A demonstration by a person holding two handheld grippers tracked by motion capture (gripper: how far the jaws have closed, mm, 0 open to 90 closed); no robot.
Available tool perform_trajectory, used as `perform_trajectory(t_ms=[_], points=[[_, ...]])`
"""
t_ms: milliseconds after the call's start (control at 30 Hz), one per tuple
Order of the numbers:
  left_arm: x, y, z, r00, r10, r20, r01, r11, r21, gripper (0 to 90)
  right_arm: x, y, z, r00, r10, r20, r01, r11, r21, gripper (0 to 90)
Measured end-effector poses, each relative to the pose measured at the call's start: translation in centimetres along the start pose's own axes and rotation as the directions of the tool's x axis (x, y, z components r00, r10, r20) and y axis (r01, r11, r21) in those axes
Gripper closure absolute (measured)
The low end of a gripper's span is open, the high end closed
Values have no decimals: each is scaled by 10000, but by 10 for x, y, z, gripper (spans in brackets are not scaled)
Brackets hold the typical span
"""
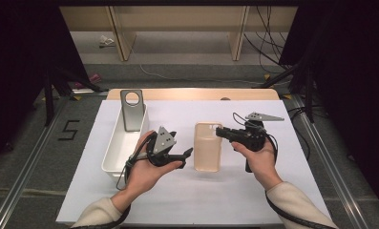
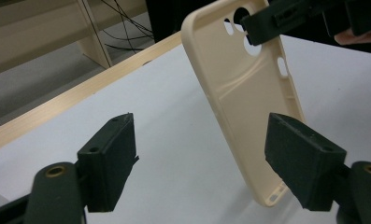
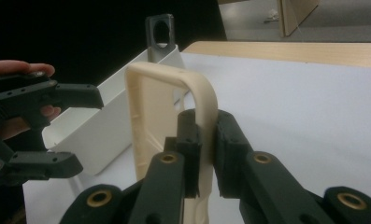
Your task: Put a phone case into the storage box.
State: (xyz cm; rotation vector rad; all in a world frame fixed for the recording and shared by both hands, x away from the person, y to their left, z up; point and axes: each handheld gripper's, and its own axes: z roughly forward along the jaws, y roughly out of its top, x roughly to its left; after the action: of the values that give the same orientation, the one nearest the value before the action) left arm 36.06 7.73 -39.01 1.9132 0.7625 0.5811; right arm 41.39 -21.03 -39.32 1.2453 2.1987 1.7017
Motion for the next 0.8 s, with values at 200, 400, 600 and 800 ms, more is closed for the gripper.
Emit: perform_trajectory(t_ms=[200,400,600,800], points=[[1,9,6,9985,-543,0,543,9984,-145,295,1,0,1,10000,-11,44,11,10000,-18,824],[-1,16,15,9954,-962,-34,961,9952,-167,334,1,0,0,10000,28,35,-28,10000,-93,824],[-2,21,21,9926,-1213,-71,1211,9923,-279,404,1,0,1,10000,65,4,-65,9999,-117,824],[-1,27,26,9904,-1383,-85,1381,9902,-227,494,4,0,2,10000,-2,-7,2,9999,-117,824]])
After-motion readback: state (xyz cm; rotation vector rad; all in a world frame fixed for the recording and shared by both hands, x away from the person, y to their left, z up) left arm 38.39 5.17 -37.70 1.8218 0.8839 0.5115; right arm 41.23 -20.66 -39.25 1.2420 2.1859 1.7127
